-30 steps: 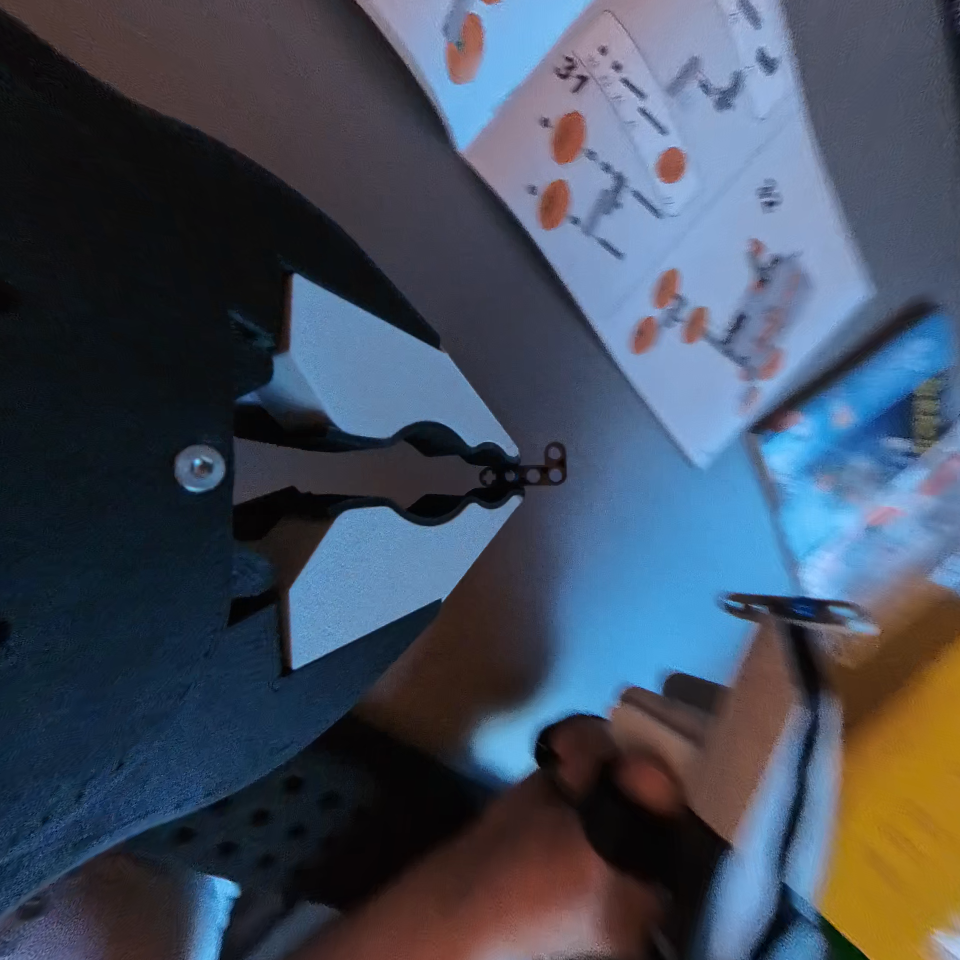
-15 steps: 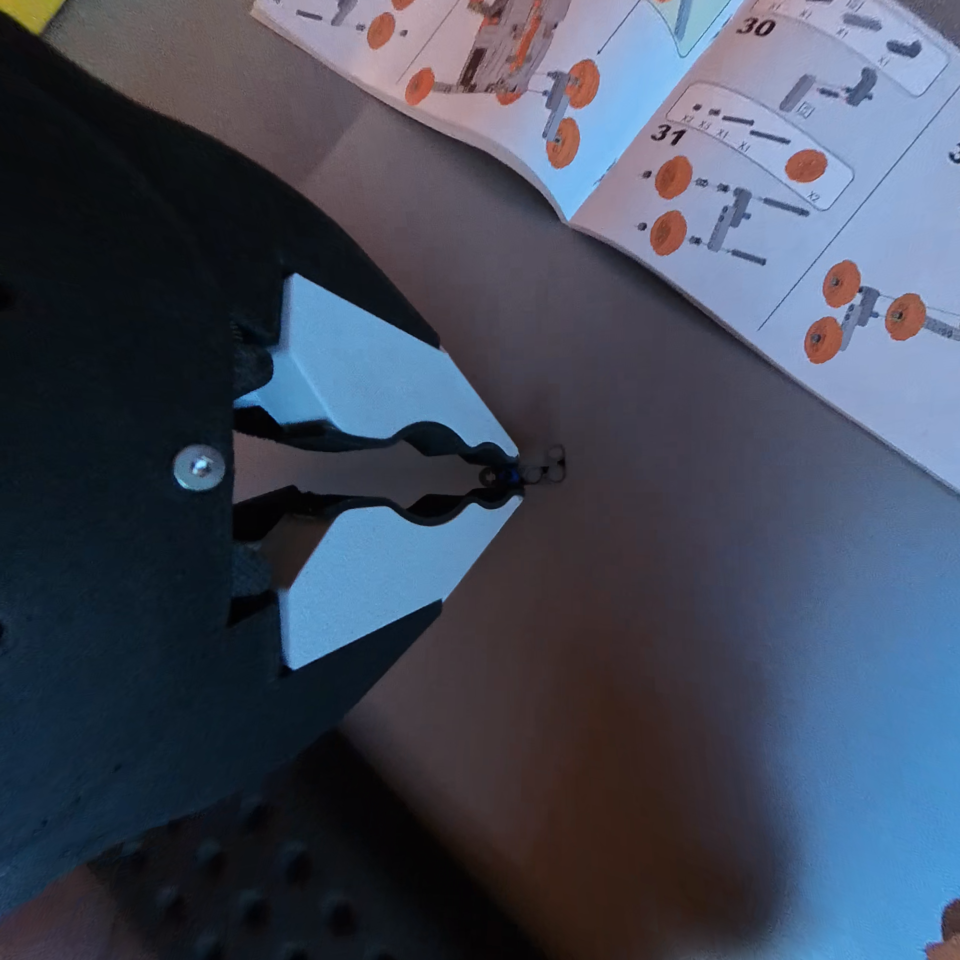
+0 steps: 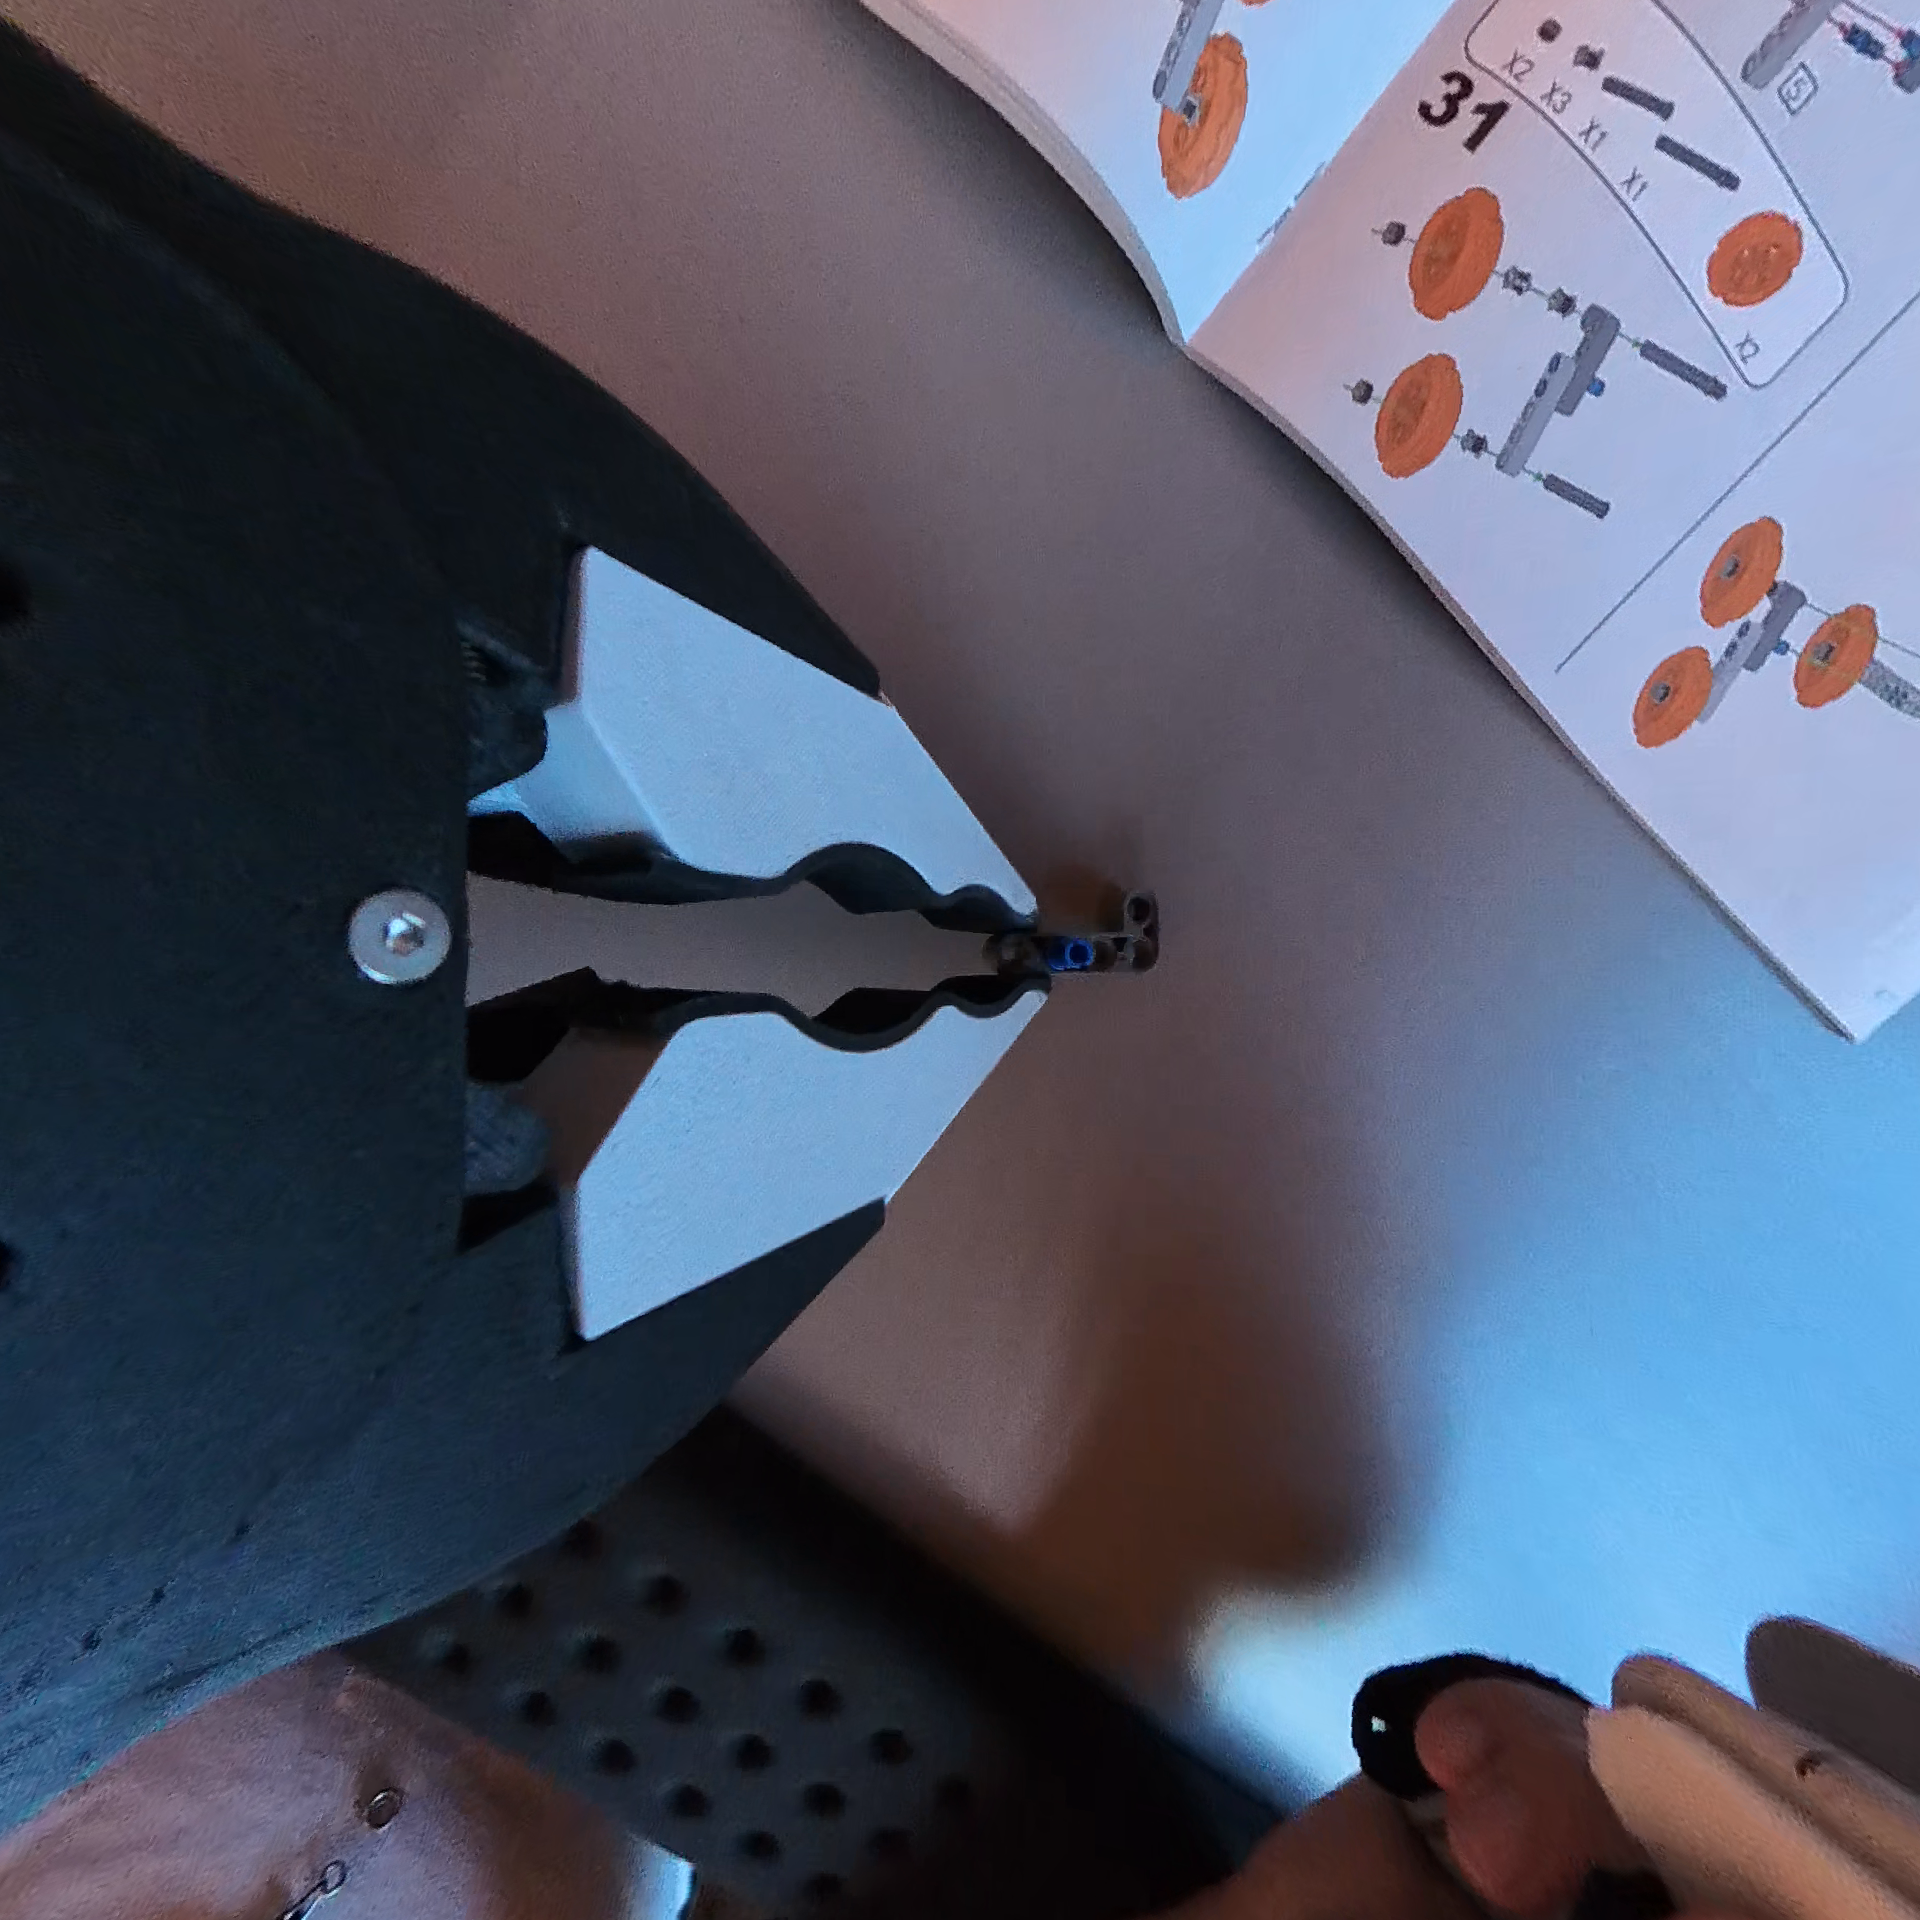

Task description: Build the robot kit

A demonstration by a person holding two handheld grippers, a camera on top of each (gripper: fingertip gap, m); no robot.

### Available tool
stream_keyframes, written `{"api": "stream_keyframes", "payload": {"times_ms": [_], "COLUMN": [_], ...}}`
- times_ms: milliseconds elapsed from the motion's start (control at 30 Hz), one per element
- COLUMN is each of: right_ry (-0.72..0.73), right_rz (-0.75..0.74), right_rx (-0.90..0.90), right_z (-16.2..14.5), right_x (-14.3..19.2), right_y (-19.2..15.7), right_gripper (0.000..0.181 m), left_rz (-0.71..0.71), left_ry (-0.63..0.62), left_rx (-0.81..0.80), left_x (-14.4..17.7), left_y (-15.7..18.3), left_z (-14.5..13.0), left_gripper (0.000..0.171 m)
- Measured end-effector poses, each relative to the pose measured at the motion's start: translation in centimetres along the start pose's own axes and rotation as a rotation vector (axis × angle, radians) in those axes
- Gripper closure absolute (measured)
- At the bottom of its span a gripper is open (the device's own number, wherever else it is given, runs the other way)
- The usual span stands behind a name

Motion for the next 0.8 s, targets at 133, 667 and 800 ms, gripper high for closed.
{"api": "stream_keyframes", "payload": {"times_ms": [133,667,800], "right_ry": [-0.008,0.013,0.057], "right_rz": [0.008,0.027,0.038], "right_rx": [0.006,-0.002,-0.016], "right_z": [-0.1,0.1,0.6], "right_x": [-0.1,-0.2,0.0], "right_y": [-0.2,-0.4,-0.5], "right_gripper": [0.175,0.175,0.175], "left_rz": [-0.089,-0.179,-0.361], "left_ry": [0.026,0.237,0.443], "left_rx": [0.098,0.158,0.12], "left_x": [0.1,3.0,5.1], "left_y": [-0.2,-0.4,2.9], "left_z": [0.0,1.8,5.1], "left_gripper": [0.165,0.15,0.148]}}
Point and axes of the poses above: each gripper's, where its closed fingertips meet, x back along the fingers, z out of its top, y = z × x across the jaws, the point moved 3 cm from there along x, back along the fingers, and after that the axes turned 13 degrees about x, right-handed, at the moved point
